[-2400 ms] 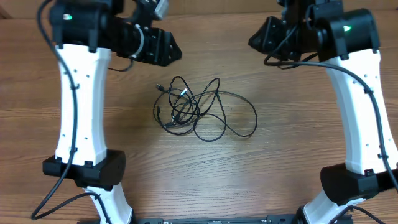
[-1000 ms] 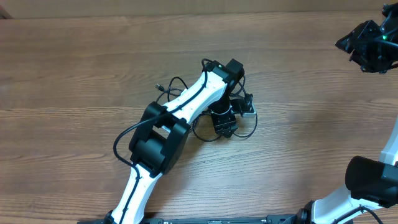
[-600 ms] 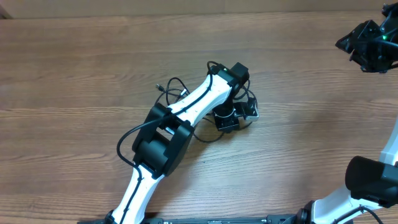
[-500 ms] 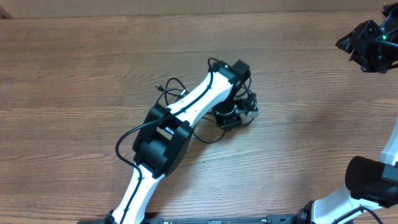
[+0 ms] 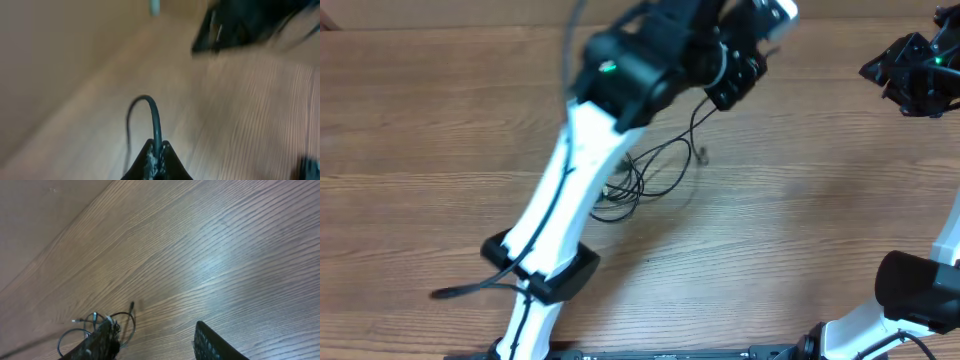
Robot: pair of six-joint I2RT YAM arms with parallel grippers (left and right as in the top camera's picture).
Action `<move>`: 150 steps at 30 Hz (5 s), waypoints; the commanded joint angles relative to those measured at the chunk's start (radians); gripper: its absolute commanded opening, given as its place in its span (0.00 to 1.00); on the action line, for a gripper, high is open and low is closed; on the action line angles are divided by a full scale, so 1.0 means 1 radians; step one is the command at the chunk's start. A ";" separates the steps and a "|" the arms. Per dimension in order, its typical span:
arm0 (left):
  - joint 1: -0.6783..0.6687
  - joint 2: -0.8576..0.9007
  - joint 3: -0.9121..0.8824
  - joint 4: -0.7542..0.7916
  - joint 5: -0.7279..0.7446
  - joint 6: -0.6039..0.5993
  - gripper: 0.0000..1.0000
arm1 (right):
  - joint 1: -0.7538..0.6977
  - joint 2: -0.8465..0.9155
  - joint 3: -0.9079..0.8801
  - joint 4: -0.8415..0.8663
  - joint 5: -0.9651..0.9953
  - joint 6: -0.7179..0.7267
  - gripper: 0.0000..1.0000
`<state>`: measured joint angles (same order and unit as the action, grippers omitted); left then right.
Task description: Untangle cables
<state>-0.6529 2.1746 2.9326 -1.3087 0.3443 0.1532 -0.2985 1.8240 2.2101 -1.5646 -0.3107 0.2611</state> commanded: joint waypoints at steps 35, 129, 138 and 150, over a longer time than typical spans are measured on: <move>0.953 -0.172 0.111 -0.153 -0.446 -0.420 0.04 | 0.051 -0.002 -0.005 -0.006 -0.005 -0.029 0.47; 0.524 -0.315 -1.297 0.156 0.067 -0.052 0.94 | 0.155 -0.002 -0.005 0.035 -0.128 -0.080 0.61; 0.526 -0.282 -1.548 0.410 0.200 -0.011 0.61 | 0.189 -0.002 -0.005 0.036 -0.106 -0.080 0.65; 0.472 -0.285 -1.547 0.570 0.084 -0.222 0.04 | 0.233 -0.002 -0.005 0.021 -0.108 -0.114 0.66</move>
<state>-0.1902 1.8835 1.3201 -0.7326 0.4458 0.0574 -0.0891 1.8240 2.2101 -1.5448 -0.4255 0.1795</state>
